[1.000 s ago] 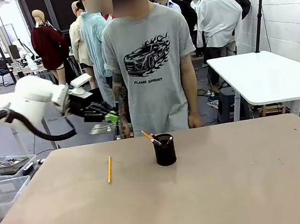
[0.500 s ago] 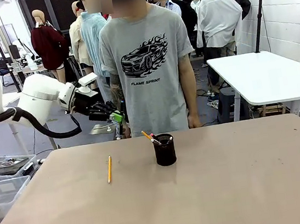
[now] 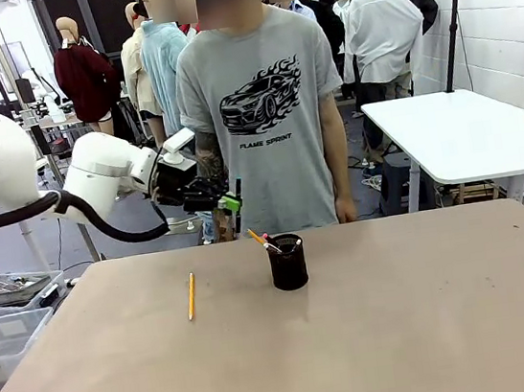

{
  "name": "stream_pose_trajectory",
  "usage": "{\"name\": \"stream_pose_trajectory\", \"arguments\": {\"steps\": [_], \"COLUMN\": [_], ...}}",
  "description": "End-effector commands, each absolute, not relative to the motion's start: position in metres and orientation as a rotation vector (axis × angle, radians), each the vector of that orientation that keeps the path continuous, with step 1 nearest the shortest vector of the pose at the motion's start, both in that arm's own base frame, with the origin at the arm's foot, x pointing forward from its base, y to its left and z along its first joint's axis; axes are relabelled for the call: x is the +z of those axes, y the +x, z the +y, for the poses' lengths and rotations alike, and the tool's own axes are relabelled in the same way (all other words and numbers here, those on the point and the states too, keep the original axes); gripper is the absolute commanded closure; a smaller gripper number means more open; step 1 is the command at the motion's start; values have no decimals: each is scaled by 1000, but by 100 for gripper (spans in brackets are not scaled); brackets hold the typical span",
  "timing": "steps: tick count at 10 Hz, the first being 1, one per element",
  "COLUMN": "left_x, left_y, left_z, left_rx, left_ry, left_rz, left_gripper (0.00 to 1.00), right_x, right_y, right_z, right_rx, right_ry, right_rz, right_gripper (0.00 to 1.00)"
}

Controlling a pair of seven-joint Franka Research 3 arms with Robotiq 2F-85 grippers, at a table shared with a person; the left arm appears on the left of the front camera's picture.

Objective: Place the pens into the pen holder.
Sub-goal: Pick up a writing instrument from the table and place it into the Pen holder.

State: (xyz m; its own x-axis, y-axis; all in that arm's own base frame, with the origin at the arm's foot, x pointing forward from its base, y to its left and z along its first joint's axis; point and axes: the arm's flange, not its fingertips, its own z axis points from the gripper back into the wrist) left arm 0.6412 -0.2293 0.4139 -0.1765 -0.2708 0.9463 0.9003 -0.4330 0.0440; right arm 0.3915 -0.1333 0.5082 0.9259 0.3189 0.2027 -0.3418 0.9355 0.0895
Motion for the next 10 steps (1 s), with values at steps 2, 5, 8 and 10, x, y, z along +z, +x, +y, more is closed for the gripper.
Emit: {"name": "stream_pose_trajectory", "arguments": {"steps": [2,5,8,10], "left_x": [409,385,367,358], "left_y": [675,690,699,700], "left_z": [-252,-278,-302,-316], "left_rx": [-1767,-1771,-1749,-1757], "left_ry": [-1232,-1278,-1329,-1371], "left_rz": [-876,-865,-873,-837], "left_gripper": [100,100,100,100], "right_x": [505,505,505,505], "right_y": [391,391,391,391], "right_z": [-133,-133,-133,-133], "right_rx": [340,340,340,340], "right_ry": [110,110,110,110], "right_rz": [-191,-191,-191,-191], "right_gripper": [34,34,34,34]}}
